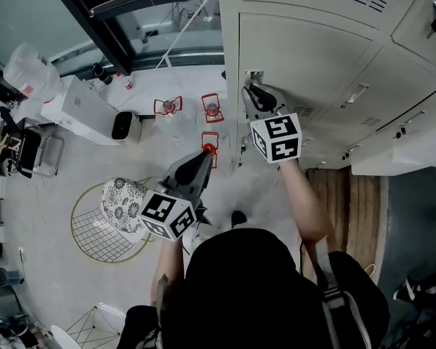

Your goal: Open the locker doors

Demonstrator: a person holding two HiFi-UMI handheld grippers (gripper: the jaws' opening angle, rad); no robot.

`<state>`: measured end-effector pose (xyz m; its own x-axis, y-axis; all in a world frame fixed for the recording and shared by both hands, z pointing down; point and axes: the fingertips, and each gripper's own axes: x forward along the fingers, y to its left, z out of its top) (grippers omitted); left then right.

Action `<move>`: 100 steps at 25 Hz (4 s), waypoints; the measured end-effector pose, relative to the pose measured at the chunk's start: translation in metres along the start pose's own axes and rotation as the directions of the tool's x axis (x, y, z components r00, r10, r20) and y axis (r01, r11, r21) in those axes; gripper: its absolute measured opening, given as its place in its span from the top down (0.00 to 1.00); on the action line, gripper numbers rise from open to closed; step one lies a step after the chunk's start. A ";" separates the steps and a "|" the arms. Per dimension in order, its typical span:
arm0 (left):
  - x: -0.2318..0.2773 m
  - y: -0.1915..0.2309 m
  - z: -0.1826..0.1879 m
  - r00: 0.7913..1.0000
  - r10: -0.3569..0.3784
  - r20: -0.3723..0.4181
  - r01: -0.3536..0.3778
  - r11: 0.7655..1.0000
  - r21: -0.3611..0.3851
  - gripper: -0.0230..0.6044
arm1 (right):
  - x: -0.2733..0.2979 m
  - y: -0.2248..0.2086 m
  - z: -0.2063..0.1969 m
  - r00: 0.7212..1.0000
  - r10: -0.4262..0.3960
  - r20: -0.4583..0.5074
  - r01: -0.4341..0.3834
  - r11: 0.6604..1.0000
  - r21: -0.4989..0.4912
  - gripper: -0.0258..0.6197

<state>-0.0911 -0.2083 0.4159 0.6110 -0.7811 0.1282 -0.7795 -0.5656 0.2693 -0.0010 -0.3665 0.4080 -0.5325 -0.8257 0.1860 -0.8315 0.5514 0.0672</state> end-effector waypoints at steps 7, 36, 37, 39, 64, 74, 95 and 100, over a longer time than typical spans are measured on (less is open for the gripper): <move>-0.006 0.000 -0.002 1.000 -0.028 -0.007 0.028 1.000 -0.006 0.93 | -0.009 0.009 -0.001 0.999 -0.026 -0.019 0.026 1.000 0.006 0.85; -0.083 -0.003 -0.005 0.984 -0.179 -0.009 0.178 0.984 -0.026 0.93 | -0.077 0.037 -0.010 0.941 -0.321 -0.104 0.329 0.942 0.070 0.76; -0.085 -0.003 -0.006 0.983 -0.184 -0.010 0.183 0.983 -0.026 0.93 | -0.080 0.037 -0.010 0.939 -0.329 -0.104 0.337 0.939 0.070 0.77; -0.089 -0.005 -0.007 0.981 -0.193 -0.014 0.193 0.981 -0.027 0.93 | -0.085 0.037 -0.011 0.934 -0.340 -0.106 0.348 0.935 0.070 0.77; -0.105 -0.057 -0.029 0.928 -0.364 -0.086 0.366 0.930 0.013 0.93 | -0.170 0.035 -0.025 0.891 -0.441 -0.107 0.449 0.891 0.064 0.76; -0.096 -0.080 -0.042 0.889 -0.443 -0.114 0.446 0.895 0.009 0.93 | -0.207 0.029 -0.034 0.853 -0.509 -0.111 0.517 0.854 0.062 0.84; -0.029 -0.156 -0.046 0.785 -0.602 -0.146 0.607 0.794 -0.011 0.93 | -0.274 -0.008 -0.049 0.832 -0.543 -0.116 0.551 0.832 0.064 0.90; -0.015 -0.185 -0.048 0.769 -0.621 -0.154 0.628 0.778 -0.006 0.93 | -0.297 -0.025 -0.054 0.831 -0.544 -0.111 0.553 0.829 0.077 0.90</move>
<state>0.0503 -0.0794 0.4099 0.9749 -0.2086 0.0782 -0.2225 -0.9290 0.2958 0.1864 -0.1288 0.4040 0.0275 -0.9735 0.2271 -0.9965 -0.0087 0.0832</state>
